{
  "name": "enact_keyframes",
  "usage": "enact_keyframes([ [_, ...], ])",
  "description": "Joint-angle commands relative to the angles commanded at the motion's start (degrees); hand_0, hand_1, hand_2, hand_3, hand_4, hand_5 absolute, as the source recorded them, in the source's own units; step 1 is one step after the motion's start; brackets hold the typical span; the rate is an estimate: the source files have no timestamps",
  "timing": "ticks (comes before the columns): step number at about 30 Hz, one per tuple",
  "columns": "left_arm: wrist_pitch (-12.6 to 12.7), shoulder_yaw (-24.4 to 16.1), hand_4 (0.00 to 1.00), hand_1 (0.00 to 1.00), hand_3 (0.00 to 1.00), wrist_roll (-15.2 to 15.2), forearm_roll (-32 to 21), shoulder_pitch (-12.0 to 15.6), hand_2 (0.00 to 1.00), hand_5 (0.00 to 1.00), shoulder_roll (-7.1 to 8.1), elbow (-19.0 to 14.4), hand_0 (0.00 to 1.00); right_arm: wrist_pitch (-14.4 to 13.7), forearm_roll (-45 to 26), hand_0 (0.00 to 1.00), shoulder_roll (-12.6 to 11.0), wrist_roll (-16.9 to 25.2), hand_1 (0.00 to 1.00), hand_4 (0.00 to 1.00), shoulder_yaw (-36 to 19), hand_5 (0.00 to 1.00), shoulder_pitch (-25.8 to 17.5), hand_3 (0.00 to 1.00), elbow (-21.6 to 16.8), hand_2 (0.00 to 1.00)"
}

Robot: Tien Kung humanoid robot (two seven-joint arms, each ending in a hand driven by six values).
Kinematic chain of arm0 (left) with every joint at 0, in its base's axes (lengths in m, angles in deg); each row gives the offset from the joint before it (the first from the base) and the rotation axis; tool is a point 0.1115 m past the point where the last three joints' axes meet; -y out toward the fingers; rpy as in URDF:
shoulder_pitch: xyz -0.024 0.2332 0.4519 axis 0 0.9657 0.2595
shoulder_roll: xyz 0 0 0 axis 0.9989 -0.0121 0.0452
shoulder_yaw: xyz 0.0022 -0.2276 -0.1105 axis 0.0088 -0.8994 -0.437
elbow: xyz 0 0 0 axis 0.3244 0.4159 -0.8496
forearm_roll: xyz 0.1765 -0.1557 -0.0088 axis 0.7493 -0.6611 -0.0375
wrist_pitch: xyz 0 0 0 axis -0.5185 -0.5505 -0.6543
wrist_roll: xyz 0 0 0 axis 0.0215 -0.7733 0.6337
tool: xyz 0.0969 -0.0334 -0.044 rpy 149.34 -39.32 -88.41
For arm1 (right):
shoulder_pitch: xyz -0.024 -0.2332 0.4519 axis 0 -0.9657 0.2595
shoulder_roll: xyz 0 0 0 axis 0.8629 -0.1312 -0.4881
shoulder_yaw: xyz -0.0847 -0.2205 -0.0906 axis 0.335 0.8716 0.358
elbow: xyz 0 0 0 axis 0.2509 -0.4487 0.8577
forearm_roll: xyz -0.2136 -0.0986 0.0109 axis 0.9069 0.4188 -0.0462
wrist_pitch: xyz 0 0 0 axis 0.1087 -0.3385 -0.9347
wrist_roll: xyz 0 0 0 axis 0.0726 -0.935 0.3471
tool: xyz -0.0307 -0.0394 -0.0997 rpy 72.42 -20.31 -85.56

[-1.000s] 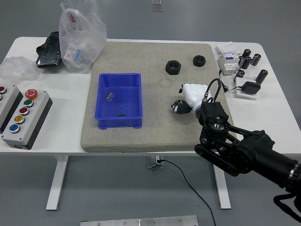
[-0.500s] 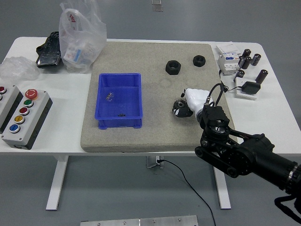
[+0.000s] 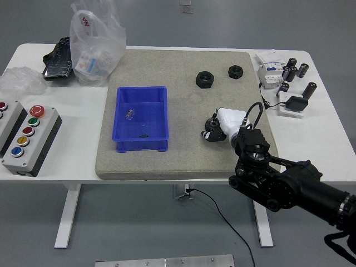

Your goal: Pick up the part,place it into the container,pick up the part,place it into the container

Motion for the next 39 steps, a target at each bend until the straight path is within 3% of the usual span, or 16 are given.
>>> enact_keyframes([
  [1,-0.01,0.02,0.737,0.645,0.714,0.0,-0.02,-0.01,0.606,0.535,-0.01,0.0,0.743,-0.14,-0.07,0.306,0.02,0.0,0.591,0.803,0.02,0.503,0.0,0.727,0.06,0.679],
  [30,0.09,0.03,0.735,0.646,0.718,-0.07,-0.12,0.0,0.609,0.54,-0.04,0.0,0.743,-1.99,-0.57,0.292,0.29,0.0,0.56,0.752,1.15,0.448,0.27,0.697,0.56,0.63],
  [31,0.1,0.04,0.733,0.646,0.72,-0.08,-0.12,0.0,0.609,0.541,-0.03,0.0,0.743,-2.01,-0.57,0.291,0.32,0.0,0.554,0.666,1.2,0.372,0.29,0.688,0.58,0.611],
  [36,0.12,0.1,0.733,0.646,0.72,-0.13,-0.18,-0.01,0.609,0.541,-0.04,0.0,0.743,-2.07,-0.66,0.291,0.4,0.0,0.554,0.666,1.41,0.372,0.33,0.688,0.68,0.611],
  [37,0.13,0.1,0.732,0.646,0.72,-0.13,-0.18,0.0,0.609,0.544,-0.04,0.0,0.743,-2.09,-0.71,0.284,0.41,0.0,0.552,0.519,1.47,0.307,0.33,0.68,0.68,0.582],
  [39,0.15,0.1,0.732,0.646,0.72,-0.13,-0.18,0.01,0.609,0.544,-0.04,0.0,0.743,-2.17,-0.78,0.284,0.42,0.0,0.552,0.519,1.59,0.307,0.33,0.68,0.7,0.582],
])
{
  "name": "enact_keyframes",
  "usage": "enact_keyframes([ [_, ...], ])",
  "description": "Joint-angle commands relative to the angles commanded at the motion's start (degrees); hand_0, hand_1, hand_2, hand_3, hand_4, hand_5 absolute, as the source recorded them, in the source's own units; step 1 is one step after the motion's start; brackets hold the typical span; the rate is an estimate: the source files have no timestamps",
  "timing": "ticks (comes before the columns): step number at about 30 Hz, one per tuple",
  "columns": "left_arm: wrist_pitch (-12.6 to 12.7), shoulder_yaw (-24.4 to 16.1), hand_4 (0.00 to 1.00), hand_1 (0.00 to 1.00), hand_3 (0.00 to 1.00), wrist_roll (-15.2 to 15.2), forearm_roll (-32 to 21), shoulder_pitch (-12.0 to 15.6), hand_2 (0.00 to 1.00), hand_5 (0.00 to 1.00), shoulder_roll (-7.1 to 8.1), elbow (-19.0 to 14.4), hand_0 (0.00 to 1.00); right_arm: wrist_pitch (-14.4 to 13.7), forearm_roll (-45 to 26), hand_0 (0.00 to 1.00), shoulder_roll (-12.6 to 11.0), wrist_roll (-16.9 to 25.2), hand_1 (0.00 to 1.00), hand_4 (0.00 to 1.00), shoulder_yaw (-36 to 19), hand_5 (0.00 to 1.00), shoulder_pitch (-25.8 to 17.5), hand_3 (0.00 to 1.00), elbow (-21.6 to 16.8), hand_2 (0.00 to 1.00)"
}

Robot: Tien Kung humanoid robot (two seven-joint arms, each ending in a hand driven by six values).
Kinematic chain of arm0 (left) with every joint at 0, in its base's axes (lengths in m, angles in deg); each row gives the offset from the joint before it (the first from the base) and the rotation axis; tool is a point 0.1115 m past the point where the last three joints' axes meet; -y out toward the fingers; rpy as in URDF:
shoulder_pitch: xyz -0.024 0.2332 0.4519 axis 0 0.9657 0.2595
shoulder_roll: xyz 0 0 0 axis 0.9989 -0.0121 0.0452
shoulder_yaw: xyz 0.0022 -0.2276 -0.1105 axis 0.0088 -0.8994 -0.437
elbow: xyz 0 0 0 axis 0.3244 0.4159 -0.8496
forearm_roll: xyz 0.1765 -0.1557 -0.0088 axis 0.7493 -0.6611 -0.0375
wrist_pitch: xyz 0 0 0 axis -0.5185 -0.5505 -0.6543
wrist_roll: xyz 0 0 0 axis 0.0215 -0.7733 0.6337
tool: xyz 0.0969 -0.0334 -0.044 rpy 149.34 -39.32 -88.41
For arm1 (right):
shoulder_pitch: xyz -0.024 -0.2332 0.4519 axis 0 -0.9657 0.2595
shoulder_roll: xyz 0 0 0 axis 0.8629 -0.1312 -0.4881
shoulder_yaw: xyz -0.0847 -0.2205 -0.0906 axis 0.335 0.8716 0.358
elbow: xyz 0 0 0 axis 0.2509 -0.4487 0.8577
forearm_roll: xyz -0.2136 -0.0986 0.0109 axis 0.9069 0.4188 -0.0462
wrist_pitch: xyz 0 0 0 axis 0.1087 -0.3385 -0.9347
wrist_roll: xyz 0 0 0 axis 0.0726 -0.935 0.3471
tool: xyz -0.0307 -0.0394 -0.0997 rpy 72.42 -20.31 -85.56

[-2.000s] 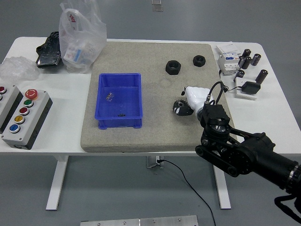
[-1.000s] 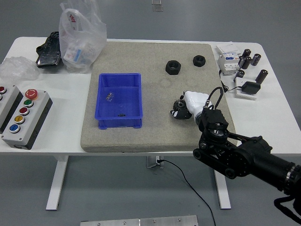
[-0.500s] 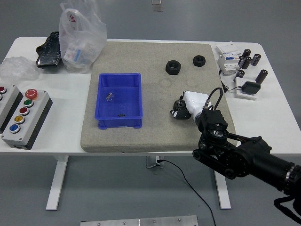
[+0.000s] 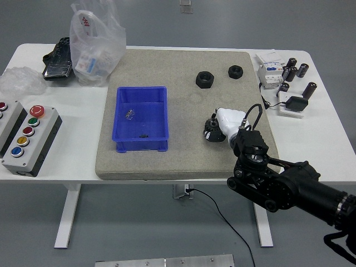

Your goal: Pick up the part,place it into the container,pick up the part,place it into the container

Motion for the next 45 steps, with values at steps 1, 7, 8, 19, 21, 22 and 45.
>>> enact_keyframes([
  [1,0.01,0.0,0.732,0.646,0.72,0.0,0.0,0.0,0.609,0.544,0.0,0.0,0.743,-0.07,-0.04,0.284,0.01,0.0,0.552,0.519,0.05,0.307,0.01,0.68,0.0,0.582],
  [7,0.03,0.07,0.734,0.645,0.721,-0.07,-0.06,-0.05,0.609,0.544,0.02,0.0,0.743,-0.39,-0.23,0.289,0.02,0.0,0.537,0.49,0.27,0.12,0.02,0.654,0.02,0.537],
  [8,0.03,0.09,0.734,0.645,0.721,-0.08,-0.08,-0.06,0.609,0.544,0.02,0.0,0.743,-0.42,-0.26,0.289,0.02,0.0,0.537,0.49,0.3,0.12,0.02,0.654,0.03,0.537],
  [19,0.01,0.06,0.751,0.646,0.73,-0.06,-0.06,-0.03,0.609,0.575,0.0,0.0,0.743,-0.46,-0.21,0.286,0.02,0.0,0.532,0.527,0.53,0.077,0.04,0.617,0.07,0.507],
  [21,0.0,0.05,0.751,0.646,0.73,-0.06,-0.06,-0.03,0.609,0.575,-0.02,0.0,0.743,-0.45,-0.18,0.286,0.02,0.0,0.532,0.527,0.56,0.077,0.05,0.617,0.07,0.507],
  [22,-0.01,0.05,0.753,0.646,0.732,-0.06,-0.07,-0.02,0.61,0.577,-0.02,0.0,0.742,-0.46,-0.17,0.287,0.02,0.0,0.534,0.519,0.57,0.044,0.05,0.616,0.07,0.499],
  [45,-0.08,-0.19,0.755,0.645,0.732,0.07,0.14,0.07,0.609,0.582,-0.05,0.0,0.742,-2.97,1.92,0.276,-0.21,0.0,0.52,0.533,-1.79,0.044,-0.09,0.583,-0.72,0.429],
])
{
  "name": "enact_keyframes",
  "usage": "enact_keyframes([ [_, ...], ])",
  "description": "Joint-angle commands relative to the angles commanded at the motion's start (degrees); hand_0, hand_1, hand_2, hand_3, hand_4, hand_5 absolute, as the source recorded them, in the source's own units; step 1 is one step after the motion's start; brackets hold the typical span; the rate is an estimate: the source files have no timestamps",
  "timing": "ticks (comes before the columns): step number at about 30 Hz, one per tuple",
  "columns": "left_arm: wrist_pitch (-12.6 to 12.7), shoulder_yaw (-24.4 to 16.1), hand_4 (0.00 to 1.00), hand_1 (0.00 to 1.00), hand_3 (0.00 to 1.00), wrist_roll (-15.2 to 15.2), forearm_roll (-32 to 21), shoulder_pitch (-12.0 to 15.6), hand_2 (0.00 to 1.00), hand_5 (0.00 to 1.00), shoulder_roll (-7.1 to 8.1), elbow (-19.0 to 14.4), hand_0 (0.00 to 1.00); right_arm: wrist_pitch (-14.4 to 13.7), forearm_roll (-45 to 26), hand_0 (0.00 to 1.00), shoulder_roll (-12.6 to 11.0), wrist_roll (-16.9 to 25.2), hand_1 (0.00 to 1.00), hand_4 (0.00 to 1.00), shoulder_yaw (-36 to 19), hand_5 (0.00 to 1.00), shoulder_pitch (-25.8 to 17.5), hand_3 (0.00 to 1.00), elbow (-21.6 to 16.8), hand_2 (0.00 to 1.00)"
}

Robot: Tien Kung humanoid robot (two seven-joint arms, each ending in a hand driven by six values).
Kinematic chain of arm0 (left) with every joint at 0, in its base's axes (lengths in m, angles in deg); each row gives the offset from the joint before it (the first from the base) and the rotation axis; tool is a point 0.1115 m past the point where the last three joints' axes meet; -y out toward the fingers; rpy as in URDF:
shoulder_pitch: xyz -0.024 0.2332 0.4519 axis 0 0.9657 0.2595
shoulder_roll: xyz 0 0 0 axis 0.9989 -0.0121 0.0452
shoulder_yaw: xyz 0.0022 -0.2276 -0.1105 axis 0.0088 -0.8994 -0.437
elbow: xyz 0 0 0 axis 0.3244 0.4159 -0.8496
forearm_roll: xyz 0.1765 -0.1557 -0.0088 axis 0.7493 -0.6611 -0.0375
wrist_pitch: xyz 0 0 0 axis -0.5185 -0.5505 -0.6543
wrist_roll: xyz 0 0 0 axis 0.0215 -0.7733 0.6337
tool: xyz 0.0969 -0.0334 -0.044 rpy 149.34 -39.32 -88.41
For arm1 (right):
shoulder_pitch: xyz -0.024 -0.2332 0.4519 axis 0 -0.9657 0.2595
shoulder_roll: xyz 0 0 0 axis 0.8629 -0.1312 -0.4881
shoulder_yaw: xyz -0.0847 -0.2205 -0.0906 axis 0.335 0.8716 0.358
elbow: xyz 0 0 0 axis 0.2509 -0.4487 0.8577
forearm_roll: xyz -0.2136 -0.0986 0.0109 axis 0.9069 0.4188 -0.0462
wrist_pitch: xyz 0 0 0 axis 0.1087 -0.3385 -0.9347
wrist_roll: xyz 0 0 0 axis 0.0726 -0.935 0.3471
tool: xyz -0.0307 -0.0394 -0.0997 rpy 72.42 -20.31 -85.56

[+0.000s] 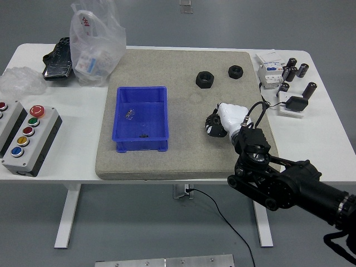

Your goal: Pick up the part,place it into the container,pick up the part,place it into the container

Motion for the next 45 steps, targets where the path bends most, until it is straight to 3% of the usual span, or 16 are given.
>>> enact_keyframes([
  [17,-0.01,-0.04,0.755,0.646,0.731,-0.02,0.02,0.01,0.609,0.584,0.05,0.0,0.742,-5.64,-0.4,0.256,0.06,0.0,0.496,0.534,-0.32,0.033,0.56,0.58,-1.09,0.404],
  [24,0.02,-0.12,0.755,0.646,0.731,0.05,0.1,0.07,0.609,0.584,0.06,0.0,0.742,-11.86,-9.63,0.256,0.75,0.0,0.495,0.53,-1.0,0.03,1.36,0.581,-3.29,0.396],
  [29,-0.02,0.1,0.755,0.646,0.732,-0.02,-0.09,0.01,0.609,0.584,0.1,0.0,0.743,-13.71,-12.01,0.245,1.5,0.0,0.496,0.525,-1.09,0.008,2.25,0.582,-5.72,0.37],
  [36,0.1,-0.24,0.755,0.646,0.732,0.22,0.14,0.13,0.609,0.586,0.14,0.0,0.743,-15.83,-17.39,0.236,1.56,0.57,0.477,0.524,-0.08,0.005,3.3,0.582,-6.23,0.366],
  [39,0.1,-0.18,0.755,0.645,0.734,0.26,0.06,0.09,0.609,0.588,0.15,0.0,0.742,-15.76,-19.31,0.227,2.15,1.6,0.459,0.522,2.25,0.002,4.91,0.578,-6.11,0.367],
  [45,0.03,0.17,0.756,0.646,0.736,0.13,-0.37,-0.2,0.609,0.589,0.29,0.0,0.742,-12.18,-18.61,0.232,3.86,1.44,0.461,0.523,7.43,0.002,8.82,0.588,-5.97,0.368],
])
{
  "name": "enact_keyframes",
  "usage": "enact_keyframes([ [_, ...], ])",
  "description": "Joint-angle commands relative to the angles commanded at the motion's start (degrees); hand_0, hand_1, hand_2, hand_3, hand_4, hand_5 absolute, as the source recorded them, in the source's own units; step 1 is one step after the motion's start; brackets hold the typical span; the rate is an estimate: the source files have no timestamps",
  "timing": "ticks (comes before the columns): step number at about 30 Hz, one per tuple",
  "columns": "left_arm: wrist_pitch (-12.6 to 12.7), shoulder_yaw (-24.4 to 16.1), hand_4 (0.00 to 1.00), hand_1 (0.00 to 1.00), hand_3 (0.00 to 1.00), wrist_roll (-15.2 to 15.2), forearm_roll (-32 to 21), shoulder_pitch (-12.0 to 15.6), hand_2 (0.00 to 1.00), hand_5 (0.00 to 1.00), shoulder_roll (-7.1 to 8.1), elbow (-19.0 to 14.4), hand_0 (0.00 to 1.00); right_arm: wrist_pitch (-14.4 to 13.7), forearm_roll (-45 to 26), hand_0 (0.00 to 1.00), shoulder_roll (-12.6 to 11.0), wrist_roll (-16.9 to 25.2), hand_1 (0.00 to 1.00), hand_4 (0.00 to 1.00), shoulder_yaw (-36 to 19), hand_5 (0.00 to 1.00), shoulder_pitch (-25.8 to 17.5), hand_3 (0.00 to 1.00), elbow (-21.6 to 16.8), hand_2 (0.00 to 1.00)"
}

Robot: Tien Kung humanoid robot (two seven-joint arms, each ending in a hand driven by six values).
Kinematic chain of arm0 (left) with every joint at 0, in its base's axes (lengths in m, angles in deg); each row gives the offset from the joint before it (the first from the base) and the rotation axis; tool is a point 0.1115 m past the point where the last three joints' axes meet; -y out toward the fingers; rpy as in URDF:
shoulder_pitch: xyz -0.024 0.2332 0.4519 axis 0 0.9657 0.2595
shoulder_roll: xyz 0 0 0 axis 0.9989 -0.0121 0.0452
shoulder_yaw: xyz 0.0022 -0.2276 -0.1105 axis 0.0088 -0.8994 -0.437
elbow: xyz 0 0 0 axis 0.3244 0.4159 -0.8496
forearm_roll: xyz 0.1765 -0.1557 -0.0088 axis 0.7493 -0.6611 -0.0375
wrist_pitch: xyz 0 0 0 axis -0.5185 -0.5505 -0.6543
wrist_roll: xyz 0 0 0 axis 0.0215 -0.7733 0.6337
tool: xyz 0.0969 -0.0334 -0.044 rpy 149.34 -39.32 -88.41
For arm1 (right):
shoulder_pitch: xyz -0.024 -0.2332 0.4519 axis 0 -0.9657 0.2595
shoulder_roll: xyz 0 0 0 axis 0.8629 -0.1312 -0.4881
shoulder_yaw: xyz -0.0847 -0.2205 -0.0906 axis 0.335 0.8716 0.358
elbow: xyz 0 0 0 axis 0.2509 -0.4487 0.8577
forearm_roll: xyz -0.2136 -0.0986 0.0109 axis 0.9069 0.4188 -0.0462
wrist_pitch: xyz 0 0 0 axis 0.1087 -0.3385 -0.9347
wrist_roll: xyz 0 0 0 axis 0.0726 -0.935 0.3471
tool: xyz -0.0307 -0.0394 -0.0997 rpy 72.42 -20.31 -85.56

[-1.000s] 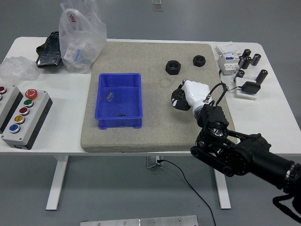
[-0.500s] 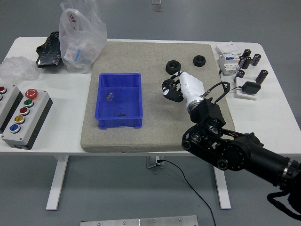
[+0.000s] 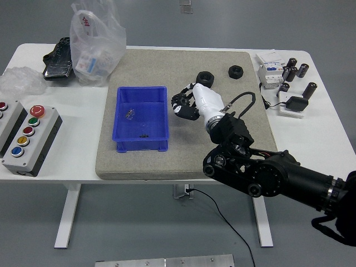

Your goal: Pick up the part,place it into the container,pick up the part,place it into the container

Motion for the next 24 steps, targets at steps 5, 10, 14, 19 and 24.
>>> enact_keyframes([
  [5,0.05,-0.15,0.755,0.646,0.735,0.24,0.07,0.1,0.609,0.589,-0.01,0.0,0.742,0.89,0.94,0.233,0.85,-0.08,0.463,0.526,1.5,0.002,1.62,0.592,-0.92,0.366],
  [10,0.11,-0.31,0.755,0.646,0.735,0.36,0.16,0.08,0.609,0.589,0.06,0.0,0.742,0.88,2.03,0.233,1.4,0.14,0.466,0.53,2.53,0.002,2.49,0.595,-2.39,0.366],
  [14,0.06,-0.17,0.755,0.646,0.735,0.33,0.02,-0.05,0.609,0.589,0.13,0.0,0.742,0.71,2.44,0.233,2.02,0.95,0.466,0.53,3.17,0.002,2.96,0.595,-3.42,0.366],
  [19,0.01,-0.11,0.755,0.646,0.735,0.34,0.03,-0.21,0.609,0.589,0.2,0.0,0.742,3.67,1.29,0.329,2.89,4.48,0.56,0.536,4.45,0.002,3.34,0.654,-4.37,0.543],
  [24,0.01,-0.16,0.756,0.646,0.736,0.39,0.09,-0.22,0.609,0.591,0.2,0.0,0.742,5.66,4.58,0.367,3.23,3.28,0.626,0.438,5.04,0.002,3.42,0.687,-4.79,0.64],
])
